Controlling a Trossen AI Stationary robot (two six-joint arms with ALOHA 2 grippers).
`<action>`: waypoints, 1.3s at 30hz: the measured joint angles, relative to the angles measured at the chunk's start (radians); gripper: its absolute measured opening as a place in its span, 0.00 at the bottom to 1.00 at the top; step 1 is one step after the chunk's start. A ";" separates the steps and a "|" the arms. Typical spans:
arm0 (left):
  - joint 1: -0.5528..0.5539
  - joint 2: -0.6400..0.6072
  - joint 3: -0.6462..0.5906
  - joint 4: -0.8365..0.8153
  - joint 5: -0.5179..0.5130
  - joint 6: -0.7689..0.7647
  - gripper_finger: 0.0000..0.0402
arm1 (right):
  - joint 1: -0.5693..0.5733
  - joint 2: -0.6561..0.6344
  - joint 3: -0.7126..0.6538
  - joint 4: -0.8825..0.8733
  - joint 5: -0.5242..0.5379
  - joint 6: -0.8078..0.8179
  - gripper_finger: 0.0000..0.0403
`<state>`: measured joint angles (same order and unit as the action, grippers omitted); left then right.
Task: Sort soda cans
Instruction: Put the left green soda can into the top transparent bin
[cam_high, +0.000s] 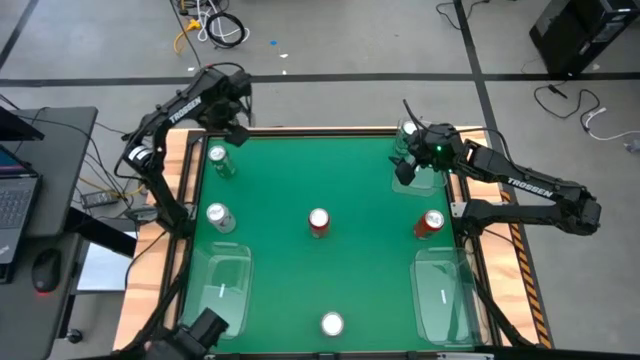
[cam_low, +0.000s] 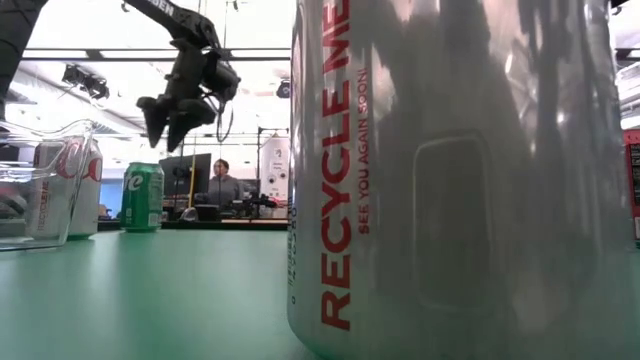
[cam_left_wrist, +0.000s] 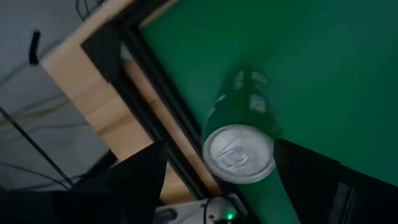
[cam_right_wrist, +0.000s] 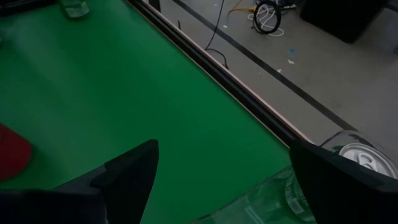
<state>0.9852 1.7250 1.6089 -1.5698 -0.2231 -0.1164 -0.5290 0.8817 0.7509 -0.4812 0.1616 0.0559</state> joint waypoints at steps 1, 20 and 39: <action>0.012 -0.001 -0.010 0.000 0.002 -0.002 0.74 | 0.000 0.000 0.000 -0.001 -0.001 0.000 0.87; 0.065 -0.028 -0.176 0.089 0.214 0.061 0.74 | 0.000 0.000 0.000 -0.015 -0.007 0.000 0.87; 0.075 -0.043 -0.094 0.067 0.133 0.086 0.74 | 0.000 0.000 0.000 -0.004 -0.007 -0.007 0.87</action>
<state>1.0603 1.6821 1.5148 -1.5024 -0.0906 -0.0307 -0.5289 0.8818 0.7508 -0.4848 0.1543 0.0493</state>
